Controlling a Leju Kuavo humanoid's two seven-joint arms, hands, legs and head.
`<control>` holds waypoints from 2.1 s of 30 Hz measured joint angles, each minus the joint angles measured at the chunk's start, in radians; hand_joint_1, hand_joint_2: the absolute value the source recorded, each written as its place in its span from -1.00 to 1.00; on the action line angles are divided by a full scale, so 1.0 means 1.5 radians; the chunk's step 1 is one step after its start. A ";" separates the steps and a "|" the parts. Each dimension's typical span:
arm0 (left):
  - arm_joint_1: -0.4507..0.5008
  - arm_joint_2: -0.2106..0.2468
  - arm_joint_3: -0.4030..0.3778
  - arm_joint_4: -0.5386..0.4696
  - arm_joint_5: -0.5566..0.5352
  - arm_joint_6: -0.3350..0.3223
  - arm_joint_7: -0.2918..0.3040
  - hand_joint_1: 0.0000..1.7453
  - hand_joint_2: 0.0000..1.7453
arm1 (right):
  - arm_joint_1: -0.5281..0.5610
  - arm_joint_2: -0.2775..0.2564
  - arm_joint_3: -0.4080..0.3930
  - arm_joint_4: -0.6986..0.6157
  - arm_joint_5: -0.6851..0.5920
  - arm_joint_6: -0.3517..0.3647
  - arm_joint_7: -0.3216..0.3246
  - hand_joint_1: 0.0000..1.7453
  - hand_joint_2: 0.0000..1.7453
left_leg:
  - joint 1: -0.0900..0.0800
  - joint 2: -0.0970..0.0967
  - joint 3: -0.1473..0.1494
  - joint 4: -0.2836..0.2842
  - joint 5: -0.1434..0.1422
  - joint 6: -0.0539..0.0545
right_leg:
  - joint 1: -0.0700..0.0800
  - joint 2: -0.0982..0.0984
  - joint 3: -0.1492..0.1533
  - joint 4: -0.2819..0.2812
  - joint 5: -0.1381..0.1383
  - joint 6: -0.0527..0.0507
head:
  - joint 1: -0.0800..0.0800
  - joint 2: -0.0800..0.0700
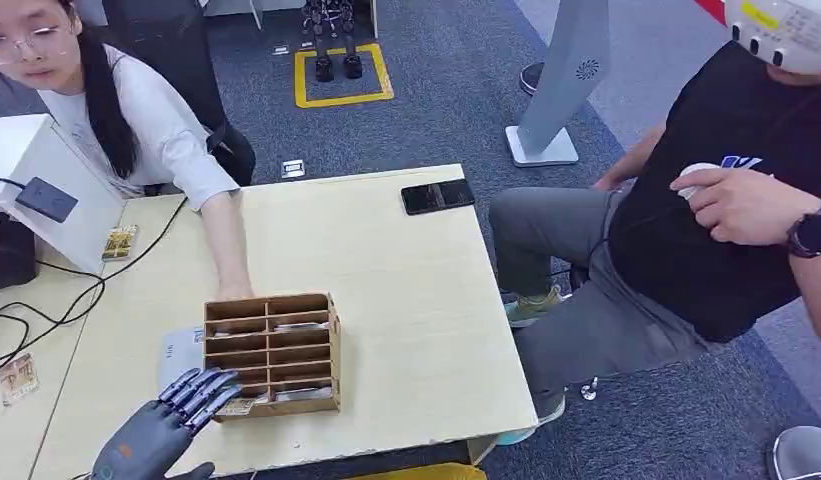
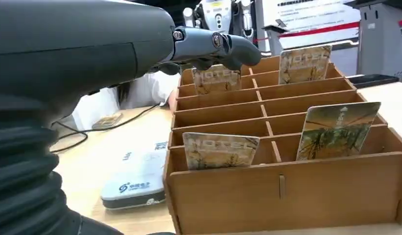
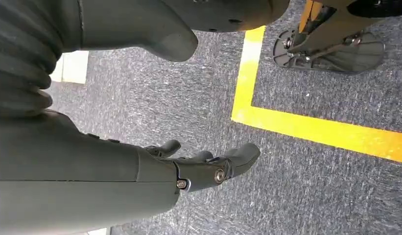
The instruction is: Pass the card to the sensor for recognition and then transmit it.
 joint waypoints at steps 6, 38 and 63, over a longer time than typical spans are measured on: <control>-0.010 -0.012 -0.006 0.018 -0.004 0.002 0.000 -1.00 1.00 | 0.000 0.000 0.000 0.000 0.000 0.000 0.000 -1.00 1.00 | 0.000 0.000 0.000 0.000 0.000 0.000 | 0.000 0.000 0.000 0.000 0.000 0.000 | 0.000 0.000; -0.018 -0.047 -0.010 0.051 -0.064 0.029 0.039 -1.00 1.00 | 0.000 0.000 0.000 0.000 0.000 -0.001 0.000 -1.00 1.00 | 0.000 0.000 0.000 0.000 0.000 0.000 | 0.000 0.000 0.000 0.000 0.000 0.000 | 0.000 0.000; -0.020 -0.078 0.006 0.066 -0.099 0.036 0.058 -1.00 1.00 | 0.000 0.000 0.000 0.000 0.000 -0.002 0.000 -1.00 1.00 | 0.000 0.000 0.000 0.000 0.000 0.000 | 0.000 0.000 0.000 0.000 0.000 0.000 | 0.000 0.000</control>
